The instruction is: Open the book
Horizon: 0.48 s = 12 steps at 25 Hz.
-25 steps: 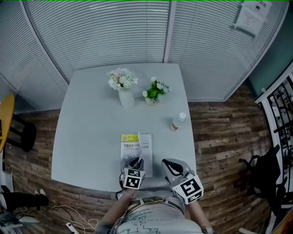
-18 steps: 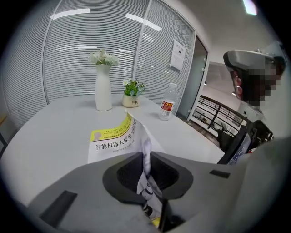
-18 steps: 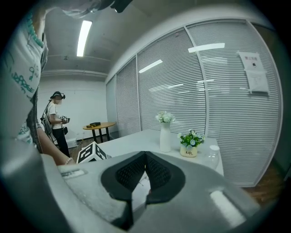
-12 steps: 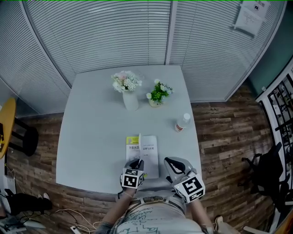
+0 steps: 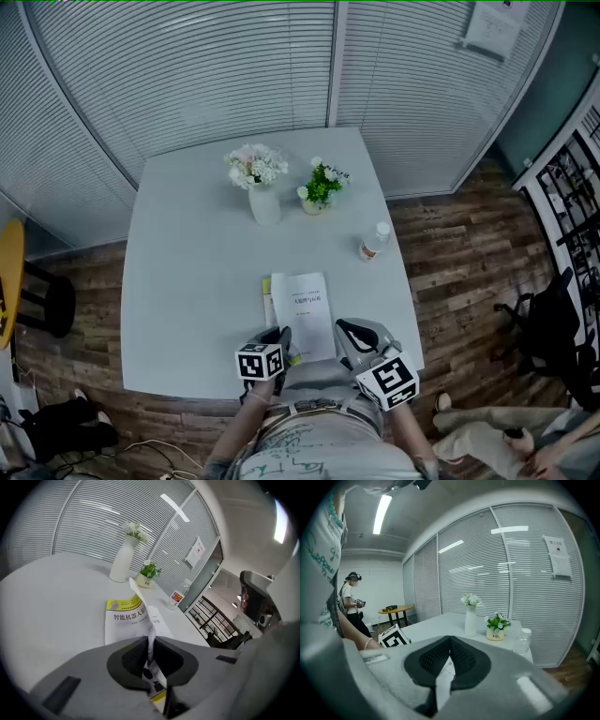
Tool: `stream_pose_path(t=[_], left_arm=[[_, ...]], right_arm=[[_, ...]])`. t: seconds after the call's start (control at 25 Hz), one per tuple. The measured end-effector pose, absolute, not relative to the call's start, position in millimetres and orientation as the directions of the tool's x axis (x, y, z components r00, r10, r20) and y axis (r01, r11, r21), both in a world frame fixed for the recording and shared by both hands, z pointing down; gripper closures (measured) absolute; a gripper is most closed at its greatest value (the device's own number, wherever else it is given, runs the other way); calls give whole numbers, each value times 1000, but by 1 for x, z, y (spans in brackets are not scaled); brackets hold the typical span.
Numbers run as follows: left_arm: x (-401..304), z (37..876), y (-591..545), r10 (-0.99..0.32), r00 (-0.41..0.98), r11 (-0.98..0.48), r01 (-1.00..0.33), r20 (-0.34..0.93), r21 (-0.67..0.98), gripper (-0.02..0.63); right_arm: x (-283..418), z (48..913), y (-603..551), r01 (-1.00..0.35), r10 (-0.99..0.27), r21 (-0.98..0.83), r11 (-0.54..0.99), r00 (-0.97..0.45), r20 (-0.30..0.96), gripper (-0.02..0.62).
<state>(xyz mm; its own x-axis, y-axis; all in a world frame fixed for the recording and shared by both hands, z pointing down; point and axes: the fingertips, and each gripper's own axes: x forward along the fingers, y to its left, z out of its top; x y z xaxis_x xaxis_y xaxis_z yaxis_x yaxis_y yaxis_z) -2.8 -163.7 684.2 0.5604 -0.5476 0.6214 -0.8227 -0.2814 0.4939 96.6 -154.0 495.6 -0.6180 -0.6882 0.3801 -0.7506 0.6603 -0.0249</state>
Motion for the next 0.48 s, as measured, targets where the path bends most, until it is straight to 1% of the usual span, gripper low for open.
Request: stream_pose_path(t=[0.36,0.48], left_arm=[[-26,678,-163,-524,635,-316,-764,568,563,578],[-35,673,-161,-525,652,-307,-744,547,593,578]], right_arm=[[81,494,-152,-788,-722,-7,616,-568,395,594],[74,494,-148,-794,-727,-4,608,-558,400,594]])
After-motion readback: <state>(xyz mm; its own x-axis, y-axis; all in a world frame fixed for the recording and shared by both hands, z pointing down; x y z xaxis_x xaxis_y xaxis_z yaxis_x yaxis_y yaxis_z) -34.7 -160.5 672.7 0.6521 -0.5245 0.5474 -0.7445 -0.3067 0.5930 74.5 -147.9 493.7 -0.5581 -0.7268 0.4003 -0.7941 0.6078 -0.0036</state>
